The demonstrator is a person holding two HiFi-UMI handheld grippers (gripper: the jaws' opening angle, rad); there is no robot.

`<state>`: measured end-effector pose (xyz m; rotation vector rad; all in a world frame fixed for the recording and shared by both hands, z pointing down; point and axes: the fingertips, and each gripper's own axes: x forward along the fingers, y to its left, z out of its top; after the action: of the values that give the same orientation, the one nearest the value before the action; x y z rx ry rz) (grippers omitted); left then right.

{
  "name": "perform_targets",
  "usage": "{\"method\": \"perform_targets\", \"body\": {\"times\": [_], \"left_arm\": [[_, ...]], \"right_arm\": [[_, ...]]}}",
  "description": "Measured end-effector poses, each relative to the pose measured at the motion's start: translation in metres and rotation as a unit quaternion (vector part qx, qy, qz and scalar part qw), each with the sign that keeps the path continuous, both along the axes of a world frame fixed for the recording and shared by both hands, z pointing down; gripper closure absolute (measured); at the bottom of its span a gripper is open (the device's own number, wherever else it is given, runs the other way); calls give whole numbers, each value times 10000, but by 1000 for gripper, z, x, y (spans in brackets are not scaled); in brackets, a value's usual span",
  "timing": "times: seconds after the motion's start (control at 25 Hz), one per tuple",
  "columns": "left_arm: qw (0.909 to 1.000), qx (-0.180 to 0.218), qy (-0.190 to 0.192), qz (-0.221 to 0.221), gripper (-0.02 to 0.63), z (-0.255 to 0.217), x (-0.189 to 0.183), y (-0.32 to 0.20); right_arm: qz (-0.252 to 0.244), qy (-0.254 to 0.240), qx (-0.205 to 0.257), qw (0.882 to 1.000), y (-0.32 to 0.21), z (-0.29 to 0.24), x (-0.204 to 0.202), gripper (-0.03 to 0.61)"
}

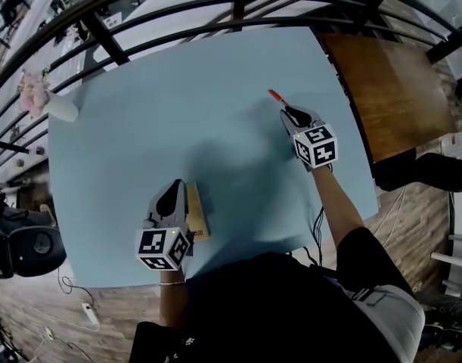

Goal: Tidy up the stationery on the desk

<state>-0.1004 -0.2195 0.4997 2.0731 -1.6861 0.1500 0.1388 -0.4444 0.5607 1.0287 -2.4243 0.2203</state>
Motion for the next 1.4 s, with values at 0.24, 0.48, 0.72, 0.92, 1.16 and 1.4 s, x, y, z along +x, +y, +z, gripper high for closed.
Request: {"method": "perform_targets", "body": {"times": [0.24, 0.48, 0.72, 0.92, 1.16, 1.4], "left_arm": [[9996, -86, -47, -247, 617, 5, -15, 2], [9990, -192, -51, -398, 617, 11, -24, 3], [9984, -214, -119, -511, 617, 12, -28, 6], [9974, -227, -111, -669, 617, 12, -34, 11], [9969, -213, -103, -746, 617, 7, -32, 17], [9959, -141, -149, -877, 617, -1, -35, 28]], "right_arm": [[26, 439, -246, 9987, -28, 32, 11, 491], [-16, 806, -556, 9952, -43, 59, 20, 466], [37, 907, -738, 9931, -48, 73, 24, 465], [-95, 999, -863, 9912, -48, 79, 20, 485], [-21, 975, -904, 9911, -44, 77, 20, 527], [85, 905, -778, 9928, -38, 68, 18, 528]]}}
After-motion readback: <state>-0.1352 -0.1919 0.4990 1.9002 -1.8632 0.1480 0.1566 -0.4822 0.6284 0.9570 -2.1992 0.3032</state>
